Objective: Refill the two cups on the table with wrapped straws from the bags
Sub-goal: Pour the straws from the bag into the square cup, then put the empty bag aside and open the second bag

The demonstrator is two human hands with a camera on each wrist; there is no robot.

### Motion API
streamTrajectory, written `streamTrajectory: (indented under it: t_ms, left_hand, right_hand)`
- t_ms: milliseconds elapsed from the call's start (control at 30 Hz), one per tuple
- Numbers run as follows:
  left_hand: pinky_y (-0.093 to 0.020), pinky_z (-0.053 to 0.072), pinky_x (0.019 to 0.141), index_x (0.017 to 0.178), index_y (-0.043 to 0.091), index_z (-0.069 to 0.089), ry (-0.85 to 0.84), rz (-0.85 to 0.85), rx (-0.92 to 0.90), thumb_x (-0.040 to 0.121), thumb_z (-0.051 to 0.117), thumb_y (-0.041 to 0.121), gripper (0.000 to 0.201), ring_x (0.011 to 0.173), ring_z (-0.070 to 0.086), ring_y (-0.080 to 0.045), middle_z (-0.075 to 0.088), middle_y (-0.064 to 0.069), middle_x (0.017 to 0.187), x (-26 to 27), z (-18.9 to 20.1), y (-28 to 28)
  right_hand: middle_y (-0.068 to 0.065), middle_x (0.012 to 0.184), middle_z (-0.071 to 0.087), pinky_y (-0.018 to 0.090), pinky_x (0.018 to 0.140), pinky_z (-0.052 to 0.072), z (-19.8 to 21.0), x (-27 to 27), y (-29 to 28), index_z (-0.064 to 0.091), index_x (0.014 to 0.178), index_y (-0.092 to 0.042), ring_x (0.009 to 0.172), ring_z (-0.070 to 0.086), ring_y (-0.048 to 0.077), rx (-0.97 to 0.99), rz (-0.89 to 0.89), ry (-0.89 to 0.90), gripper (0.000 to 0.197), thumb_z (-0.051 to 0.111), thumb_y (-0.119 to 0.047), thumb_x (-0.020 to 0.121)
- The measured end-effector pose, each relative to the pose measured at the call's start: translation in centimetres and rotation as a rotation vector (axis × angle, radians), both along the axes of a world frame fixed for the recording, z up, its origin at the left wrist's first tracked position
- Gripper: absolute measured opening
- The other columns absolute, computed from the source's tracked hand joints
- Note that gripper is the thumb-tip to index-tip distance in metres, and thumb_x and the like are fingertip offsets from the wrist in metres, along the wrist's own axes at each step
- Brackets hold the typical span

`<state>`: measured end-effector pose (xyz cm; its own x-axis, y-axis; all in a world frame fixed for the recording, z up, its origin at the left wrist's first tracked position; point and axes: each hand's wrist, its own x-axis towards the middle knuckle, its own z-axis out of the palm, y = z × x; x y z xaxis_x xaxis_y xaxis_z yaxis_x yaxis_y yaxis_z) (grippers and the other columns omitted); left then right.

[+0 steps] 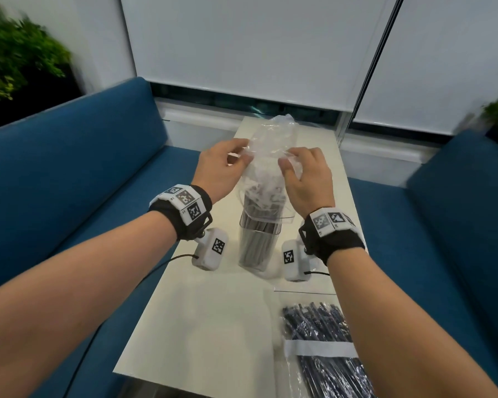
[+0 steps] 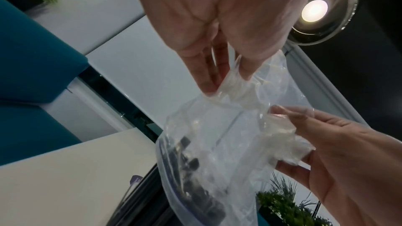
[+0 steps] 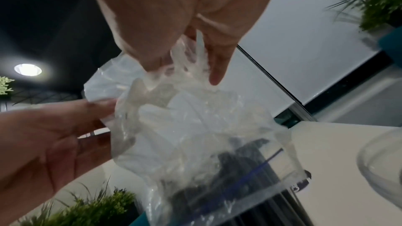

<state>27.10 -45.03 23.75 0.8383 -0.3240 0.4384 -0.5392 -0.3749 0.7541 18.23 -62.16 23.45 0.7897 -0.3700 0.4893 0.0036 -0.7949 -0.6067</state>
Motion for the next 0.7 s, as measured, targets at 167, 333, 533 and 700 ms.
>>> streamTrajectory:
  t_ms: [167,333,533,700]
  left_hand:
    - [-0.021,0.043,0.086,0.120,0.025,0.076,0.044,-0.051,0.355,0.100,0.062,0.027,0.025,0.084,0.058,-0.008,0.063,0.007,0.107,0.4,-0.8,0.7]
    - [-0.028,0.056,0.080,0.129,0.032,0.068,0.008,-0.046,0.121,0.091,0.071,0.048,0.042,0.082,0.062,-0.010,0.057,0.007,0.103,-0.7,2.0,2.0]
    - [-0.036,0.057,0.055,0.117,0.017,0.070,0.414,-0.131,-0.396,0.105,0.041,0.053,0.047,0.055,0.061,-0.020,0.063,-0.007,0.080,-4.8,4.7,5.2]
    - [-0.046,0.065,0.067,0.142,0.037,0.054,0.638,-0.326,-0.283,0.097,0.043,0.069,0.057,0.090,0.075,-0.043,0.070,-0.008,0.127,-8.5,3.3,7.8]
  right_hand:
    - [0.010,0.134,0.063,0.033,0.100,0.042,-0.4,-0.6,-1.3,0.067,0.134,-0.019,0.125,0.058,0.029,-0.097,0.118,0.440,0.040,0.052,-0.043,0.105]
    - [0.003,0.122,0.065,0.029,0.096,0.043,3.7,-2.2,-1.2,0.074,0.115,-0.015,0.113,0.060,0.020,-0.047,0.005,-0.009,0.027,0.062,-0.035,0.102]
    - [-0.002,0.107,0.060,0.021,0.083,0.051,4.9,-7.2,0.2,0.065,0.106,-0.017,0.089,0.056,-0.004,0.090,-0.060,-0.548,0.015,0.067,-0.030,0.098]
    - [0.007,0.111,0.068,0.028,0.091,0.050,-1.2,-10.9,4.7,0.067,0.105,-0.015,0.107,0.068,0.023,0.060,0.353,-0.338,0.020,0.078,-0.014,0.088]
